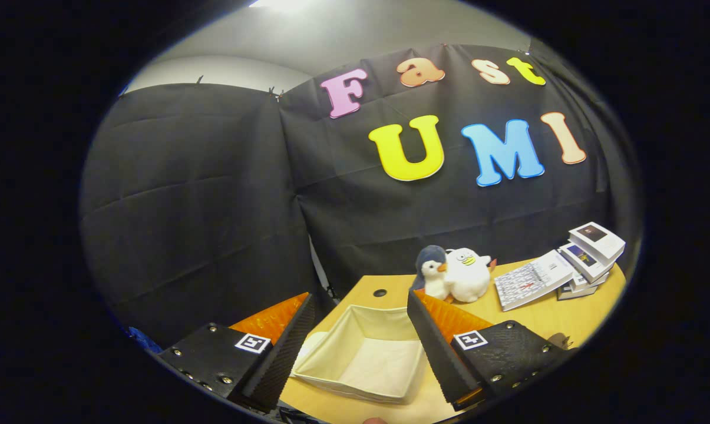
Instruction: Open the storage box then place both shoes into the box .Put the left shoe in first, then the right shoe, with the right side of both shoes facing outward in a uniform manner.
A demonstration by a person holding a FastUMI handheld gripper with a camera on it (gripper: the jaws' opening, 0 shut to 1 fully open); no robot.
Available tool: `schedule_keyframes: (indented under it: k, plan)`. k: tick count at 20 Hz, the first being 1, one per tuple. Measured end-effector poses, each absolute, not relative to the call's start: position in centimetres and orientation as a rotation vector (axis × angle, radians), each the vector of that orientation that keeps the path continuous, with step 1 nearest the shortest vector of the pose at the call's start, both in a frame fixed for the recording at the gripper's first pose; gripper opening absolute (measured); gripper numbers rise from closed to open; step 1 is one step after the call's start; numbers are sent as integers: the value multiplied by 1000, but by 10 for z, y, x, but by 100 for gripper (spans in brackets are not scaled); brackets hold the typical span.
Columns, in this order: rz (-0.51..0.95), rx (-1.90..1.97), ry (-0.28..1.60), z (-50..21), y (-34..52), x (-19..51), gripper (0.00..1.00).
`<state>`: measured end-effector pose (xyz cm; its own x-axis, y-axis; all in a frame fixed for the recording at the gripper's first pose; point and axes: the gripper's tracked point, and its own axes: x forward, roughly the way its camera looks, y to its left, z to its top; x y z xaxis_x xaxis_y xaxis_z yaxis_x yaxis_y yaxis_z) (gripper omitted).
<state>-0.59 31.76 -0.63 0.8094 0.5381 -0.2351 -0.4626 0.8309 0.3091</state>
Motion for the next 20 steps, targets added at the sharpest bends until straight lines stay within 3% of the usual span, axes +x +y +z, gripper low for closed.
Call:
schedule_keyframes:
  k: [8,20]
  plan:
    - [384,157,397,-67,215,20,98]
    - [348,56,639,-205,135,3,98]
